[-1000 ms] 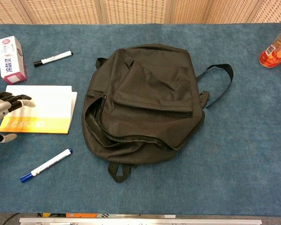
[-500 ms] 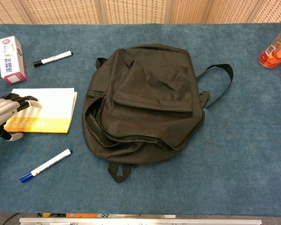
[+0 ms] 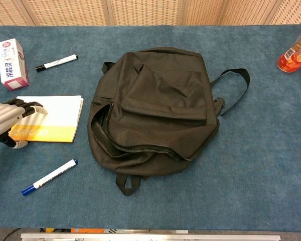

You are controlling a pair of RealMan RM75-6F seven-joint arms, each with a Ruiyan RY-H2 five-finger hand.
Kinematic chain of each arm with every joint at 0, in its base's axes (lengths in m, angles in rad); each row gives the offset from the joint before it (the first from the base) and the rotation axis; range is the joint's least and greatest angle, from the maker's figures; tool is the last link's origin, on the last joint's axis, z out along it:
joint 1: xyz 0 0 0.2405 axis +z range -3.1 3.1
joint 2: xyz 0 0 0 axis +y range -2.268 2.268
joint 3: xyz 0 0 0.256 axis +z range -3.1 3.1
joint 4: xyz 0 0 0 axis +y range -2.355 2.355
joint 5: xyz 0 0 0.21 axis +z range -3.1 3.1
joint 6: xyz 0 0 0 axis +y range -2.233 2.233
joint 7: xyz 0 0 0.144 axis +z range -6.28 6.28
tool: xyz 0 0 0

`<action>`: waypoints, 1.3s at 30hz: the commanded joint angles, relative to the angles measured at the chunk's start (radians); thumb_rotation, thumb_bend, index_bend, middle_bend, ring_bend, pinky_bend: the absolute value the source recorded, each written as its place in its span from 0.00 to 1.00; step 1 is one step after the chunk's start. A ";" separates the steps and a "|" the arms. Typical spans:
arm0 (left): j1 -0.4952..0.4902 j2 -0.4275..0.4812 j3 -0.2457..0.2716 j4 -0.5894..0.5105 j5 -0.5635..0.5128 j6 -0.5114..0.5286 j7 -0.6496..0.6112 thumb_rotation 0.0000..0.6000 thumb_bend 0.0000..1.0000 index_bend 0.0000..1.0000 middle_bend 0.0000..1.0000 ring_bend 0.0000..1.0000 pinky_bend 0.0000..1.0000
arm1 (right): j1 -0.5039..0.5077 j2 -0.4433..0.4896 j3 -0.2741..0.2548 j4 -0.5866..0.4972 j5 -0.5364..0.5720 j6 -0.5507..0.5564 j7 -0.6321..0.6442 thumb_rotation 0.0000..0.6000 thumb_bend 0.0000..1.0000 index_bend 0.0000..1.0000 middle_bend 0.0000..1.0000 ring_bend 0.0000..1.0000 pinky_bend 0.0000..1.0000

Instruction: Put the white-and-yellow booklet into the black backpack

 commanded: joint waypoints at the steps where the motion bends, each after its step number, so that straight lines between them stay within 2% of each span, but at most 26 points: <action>1: -0.001 -0.005 -0.001 0.005 -0.002 0.004 -0.004 1.00 0.22 0.15 0.11 0.13 0.03 | -0.001 0.000 0.000 0.001 0.000 0.000 0.001 1.00 0.17 0.21 0.32 0.19 0.19; 8: -0.001 -0.020 -0.008 0.021 -0.008 0.016 -0.030 1.00 0.25 0.17 0.14 0.13 0.03 | -0.004 -0.001 0.000 0.001 0.000 0.004 0.003 1.00 0.17 0.21 0.32 0.19 0.19; 16: 0.001 -0.047 -0.018 0.054 -0.003 0.038 -0.071 1.00 0.33 0.19 0.17 0.16 0.04 | -0.006 -0.002 0.001 0.000 0.002 0.005 0.000 1.00 0.17 0.21 0.32 0.19 0.19; 23: 0.003 -0.087 -0.037 0.110 0.024 0.073 -0.162 1.00 0.40 0.25 0.25 0.24 0.10 | -0.006 -0.002 0.002 -0.003 0.002 0.005 -0.003 1.00 0.17 0.21 0.32 0.19 0.21; 39: -0.009 -0.159 -0.076 0.212 0.059 0.138 -0.252 1.00 0.42 0.43 0.37 0.36 0.20 | -0.009 -0.003 0.003 0.001 0.012 -0.001 -0.003 1.00 0.17 0.21 0.32 0.19 0.21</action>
